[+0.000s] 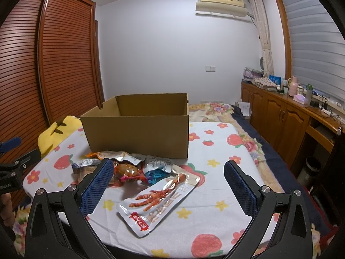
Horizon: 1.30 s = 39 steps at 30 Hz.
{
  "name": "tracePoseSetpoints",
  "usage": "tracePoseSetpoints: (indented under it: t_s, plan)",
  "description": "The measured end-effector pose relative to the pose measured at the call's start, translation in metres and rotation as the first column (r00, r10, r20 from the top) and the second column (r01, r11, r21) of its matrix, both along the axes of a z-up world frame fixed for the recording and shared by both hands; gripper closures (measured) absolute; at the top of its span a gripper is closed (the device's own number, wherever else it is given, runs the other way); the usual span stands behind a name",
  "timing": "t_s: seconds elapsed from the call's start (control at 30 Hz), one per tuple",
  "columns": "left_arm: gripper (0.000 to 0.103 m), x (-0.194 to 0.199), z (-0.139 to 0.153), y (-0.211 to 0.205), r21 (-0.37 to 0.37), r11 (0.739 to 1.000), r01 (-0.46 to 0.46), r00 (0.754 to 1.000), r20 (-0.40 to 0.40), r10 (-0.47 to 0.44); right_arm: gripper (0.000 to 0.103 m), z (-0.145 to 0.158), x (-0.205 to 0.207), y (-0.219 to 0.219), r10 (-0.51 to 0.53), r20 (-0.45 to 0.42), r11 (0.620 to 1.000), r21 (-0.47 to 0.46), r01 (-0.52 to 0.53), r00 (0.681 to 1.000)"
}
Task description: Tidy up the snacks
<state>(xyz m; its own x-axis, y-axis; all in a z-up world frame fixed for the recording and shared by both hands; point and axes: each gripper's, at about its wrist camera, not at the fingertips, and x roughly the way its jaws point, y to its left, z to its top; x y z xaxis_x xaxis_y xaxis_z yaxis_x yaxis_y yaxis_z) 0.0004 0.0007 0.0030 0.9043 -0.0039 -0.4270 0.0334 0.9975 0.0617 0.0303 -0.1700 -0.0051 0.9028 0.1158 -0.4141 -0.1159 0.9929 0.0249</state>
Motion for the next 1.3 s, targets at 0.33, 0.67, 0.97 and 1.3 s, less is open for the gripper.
tracePoseSetpoints:
  t_s: [0.33, 0.67, 0.97, 1.3]
  plan:
    - [0.000, -0.001, 0.007, -0.002, -0.002, 1.000, 0.002, 1.000, 0.003, -0.002, 0.000, 0.000, 0.000, 0.000, 0.000, 0.002, 1.000, -0.001, 0.000, 1.000]
    - [0.000, -0.001, 0.009, -0.004, 0.000, 1.000, 0.005, 1.000, 0.009, -0.005, 0.000, 0.000, 0.000, 0.000, 0.000, 0.003, 1.000, -0.001, 0.000, 1.000]
    - [0.000, -0.003, 0.007, -0.004, -0.001, 1.000, 0.010, 1.000, 0.005, -0.010, 0.000, 0.004, -0.001, -0.002, -0.001, 0.000, 1.000, -0.001, 0.001, 1.000]
    - [0.000, 0.005, -0.012, -0.002, -0.009, 1.000, 0.010, 0.999, -0.034, -0.010, 0.000, -0.008, 0.003, 0.001, 0.016, -0.026, 1.000, -0.001, -0.016, 1.000]
